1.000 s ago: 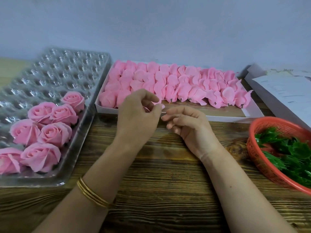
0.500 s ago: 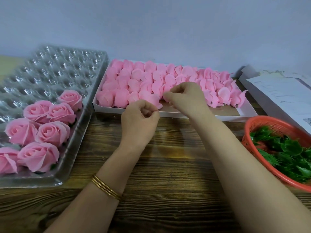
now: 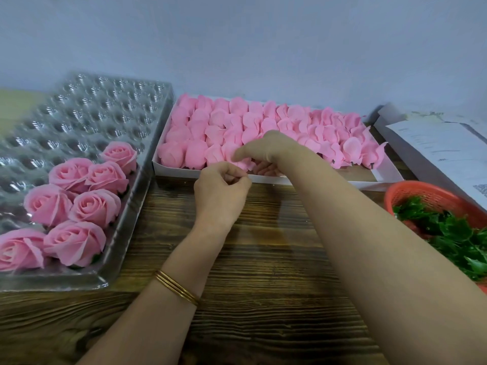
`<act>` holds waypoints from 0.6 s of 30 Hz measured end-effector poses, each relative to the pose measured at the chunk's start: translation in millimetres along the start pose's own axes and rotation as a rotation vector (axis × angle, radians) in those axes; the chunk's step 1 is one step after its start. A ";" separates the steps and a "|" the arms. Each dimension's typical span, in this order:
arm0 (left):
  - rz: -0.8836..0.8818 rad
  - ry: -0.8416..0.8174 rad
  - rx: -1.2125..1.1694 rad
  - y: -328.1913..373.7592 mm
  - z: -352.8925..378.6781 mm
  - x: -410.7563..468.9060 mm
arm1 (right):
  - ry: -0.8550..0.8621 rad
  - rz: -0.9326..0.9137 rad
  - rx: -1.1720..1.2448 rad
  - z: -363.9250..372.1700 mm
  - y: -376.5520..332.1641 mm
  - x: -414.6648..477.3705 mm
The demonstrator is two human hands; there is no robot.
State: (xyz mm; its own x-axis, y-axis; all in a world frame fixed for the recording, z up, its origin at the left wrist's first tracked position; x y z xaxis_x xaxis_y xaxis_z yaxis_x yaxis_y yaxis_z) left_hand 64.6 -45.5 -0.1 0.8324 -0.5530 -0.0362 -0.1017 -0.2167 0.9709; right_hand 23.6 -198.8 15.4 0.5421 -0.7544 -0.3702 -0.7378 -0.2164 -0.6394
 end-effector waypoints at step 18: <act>0.042 0.071 -0.056 1.9 -11.4 1.9 | 0.151 -0.049 0.064 8.7 -9.9 -2.3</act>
State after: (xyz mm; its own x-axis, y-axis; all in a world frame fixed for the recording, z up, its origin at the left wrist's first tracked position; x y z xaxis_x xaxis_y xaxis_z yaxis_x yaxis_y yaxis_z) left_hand 72.2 -37.8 4.3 0.8650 -0.5014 0.0201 -0.1085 -0.1477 0.9831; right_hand 33.2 -189.5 16.7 0.5068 -0.8294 -0.2351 -0.6822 -0.2191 -0.6976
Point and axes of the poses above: each hand's wrist, its own x-axis towards the middle knuckle, its own z-axis out of the palm, y = z × x, the point moved 9 cm from there along x, towards the middle knuckle, and after that the axes turned 1 degree about z, right-handed, at the moved point
